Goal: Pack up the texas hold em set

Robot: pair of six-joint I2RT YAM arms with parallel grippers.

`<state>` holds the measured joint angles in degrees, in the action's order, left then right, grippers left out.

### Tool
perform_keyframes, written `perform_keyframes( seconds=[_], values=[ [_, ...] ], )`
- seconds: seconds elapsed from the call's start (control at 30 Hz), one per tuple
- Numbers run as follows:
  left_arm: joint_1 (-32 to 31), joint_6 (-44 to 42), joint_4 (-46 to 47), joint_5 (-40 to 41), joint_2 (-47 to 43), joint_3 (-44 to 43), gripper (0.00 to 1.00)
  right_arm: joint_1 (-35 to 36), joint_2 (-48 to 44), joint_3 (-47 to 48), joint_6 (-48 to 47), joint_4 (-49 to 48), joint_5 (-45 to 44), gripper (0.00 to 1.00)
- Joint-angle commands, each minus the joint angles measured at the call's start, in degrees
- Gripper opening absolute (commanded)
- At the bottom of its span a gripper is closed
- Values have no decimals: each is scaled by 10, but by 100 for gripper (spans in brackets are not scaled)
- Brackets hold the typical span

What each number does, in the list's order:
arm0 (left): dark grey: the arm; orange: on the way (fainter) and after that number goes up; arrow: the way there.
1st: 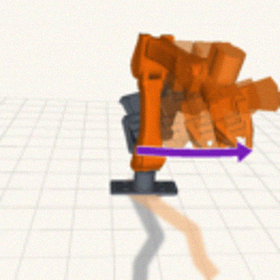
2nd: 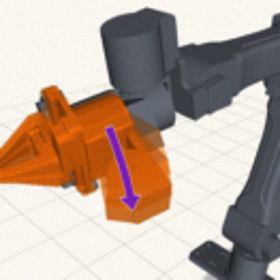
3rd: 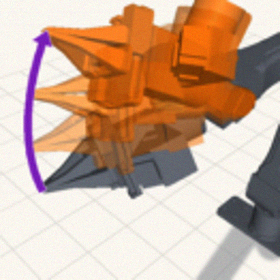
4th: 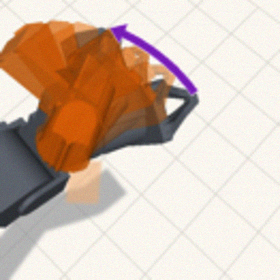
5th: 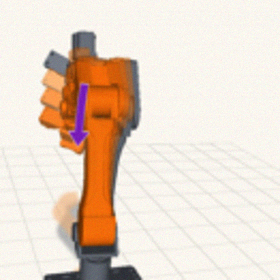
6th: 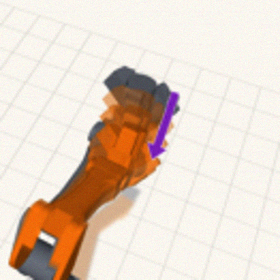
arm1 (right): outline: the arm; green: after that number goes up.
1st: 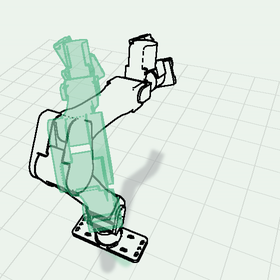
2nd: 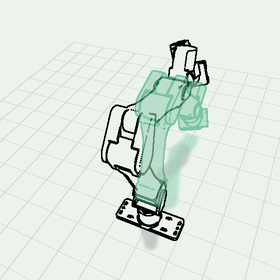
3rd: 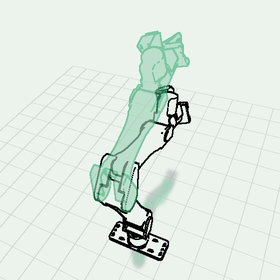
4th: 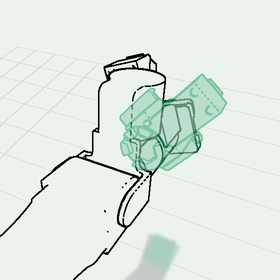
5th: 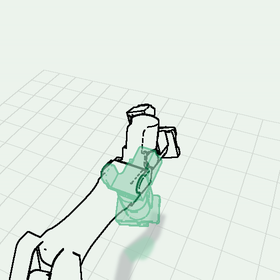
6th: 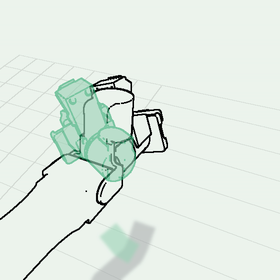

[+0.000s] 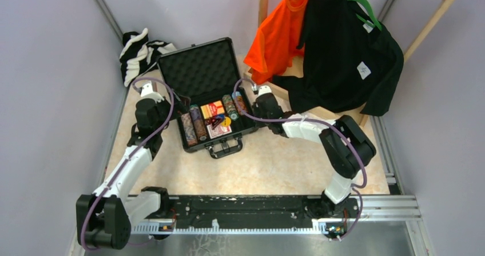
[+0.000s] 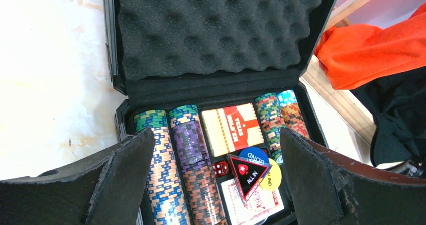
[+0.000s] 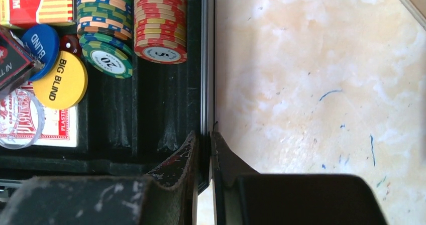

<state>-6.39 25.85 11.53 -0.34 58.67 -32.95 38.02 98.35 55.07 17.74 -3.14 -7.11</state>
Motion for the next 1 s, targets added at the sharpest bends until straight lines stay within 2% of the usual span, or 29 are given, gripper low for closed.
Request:
perform_keyframes(
  seconds=[0.0,0.17,0.23,0.27,0.33,0.37,0.4,0.53,0.7,0.8,0.97],
  values=[
    [-2,5,15,18,-5,0,99,60,-51,-25,16,33,5,2],
    [0,14,10,40,23,-23,99,76,-103,-32,20,38,5,3],
    [3,38,2,54,41,-37,99,77,-127,-24,12,40,-13,8],
    [5,42,6,57,49,-43,99,76,-136,-14,5,43,-26,17],
    [6,19,30,54,65,-52,99,75,-139,18,-14,53,-52,44],
    [6,3,45,59,73,-58,99,74,-136,40,-24,58,-60,51],
    [6,-22,56,66,83,-66,99,71,-129,60,-31,58,-59,54],
    [6,-115,85,95,134,-116,95,45,-83,152,-37,52,-21,55],
    [14,-155,59,131,235,-201,86,9,-10,251,-26,53,28,54],
    [22,-159,31,138,288,-262,82,-1,15,281,-25,54,44,54],
    [38,-186,25,135,339,-306,75,-14,35,283,-20,49,55,54]
  ],
)
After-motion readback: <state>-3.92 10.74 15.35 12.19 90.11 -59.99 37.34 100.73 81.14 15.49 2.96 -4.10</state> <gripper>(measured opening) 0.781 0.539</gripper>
